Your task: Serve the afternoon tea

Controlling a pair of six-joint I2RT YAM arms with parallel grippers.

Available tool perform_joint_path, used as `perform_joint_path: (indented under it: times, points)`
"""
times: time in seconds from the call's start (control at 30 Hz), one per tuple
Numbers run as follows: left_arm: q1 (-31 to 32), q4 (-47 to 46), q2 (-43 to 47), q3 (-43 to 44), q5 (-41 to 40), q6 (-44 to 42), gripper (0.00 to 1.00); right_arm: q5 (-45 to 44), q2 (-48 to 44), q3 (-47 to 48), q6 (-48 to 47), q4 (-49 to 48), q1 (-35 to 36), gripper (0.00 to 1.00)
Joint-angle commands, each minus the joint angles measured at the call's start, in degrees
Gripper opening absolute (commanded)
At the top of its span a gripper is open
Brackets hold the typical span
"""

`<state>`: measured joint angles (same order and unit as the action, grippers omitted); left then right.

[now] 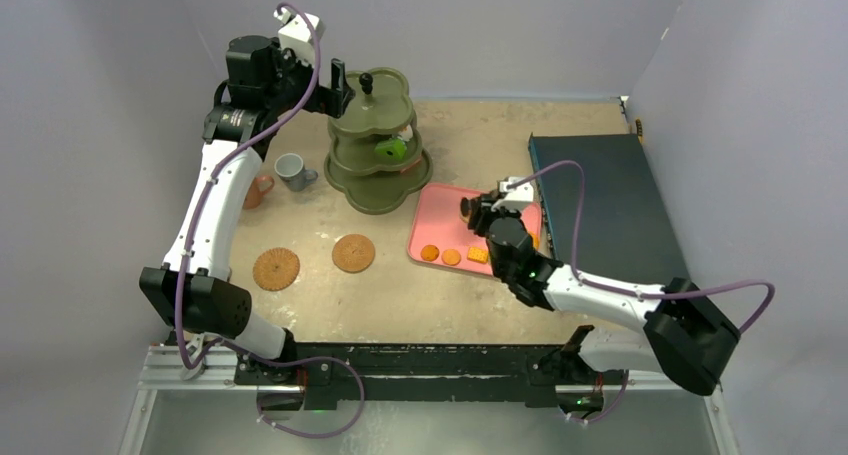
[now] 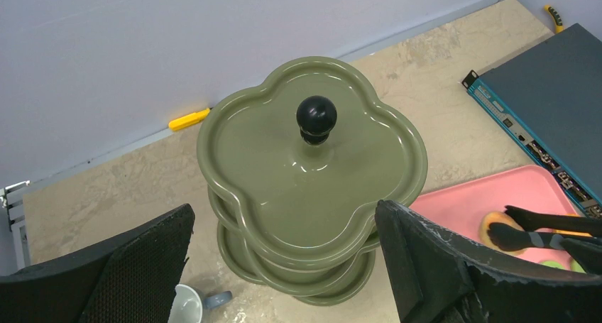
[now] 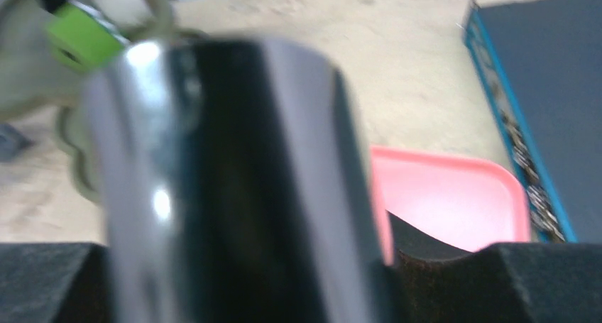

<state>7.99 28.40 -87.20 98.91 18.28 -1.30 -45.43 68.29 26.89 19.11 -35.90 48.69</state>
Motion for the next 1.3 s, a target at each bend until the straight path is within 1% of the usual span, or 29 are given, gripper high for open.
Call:
perform_joint_path:
  times: [0.0,0.13,0.33,0.57,0.87,1.27]
  points:
    - [-0.4,-1.0,1.0,2.2,0.6,-0.8,0.99,5.5,5.7,8.5,-2.2,-10.9,0.2,0.41]
    - [-0.4,-0.9,0.8,3.0,0.3,-0.8,0.99,8.2,13.4,14.1,-3.3,-16.2,0.6,0.4]
    - [-0.4,-0.8,0.6,3.6,-0.1,-1.1,0.99,10.0,22.7,19.4,-4.0,-21.7,1.2,0.4]
    - [-0.4,-0.8,0.2,3.6,0.2,-1.0,0.99,11.0,30.1,24.0,-4.1,-26.0,1.3,0.4]
    - [-0.4,-0.2,0.5,3.8,-0.3,-1.7,0.99,9.9,40.6,29.4,-2.0,-30.9,1.5,0.4]
    - [-0.4,0.2,0.7,3.2,-0.4,-2.4,0.99,6.8,48.9,34.1,-0.1,-34.6,1.8,0.41]
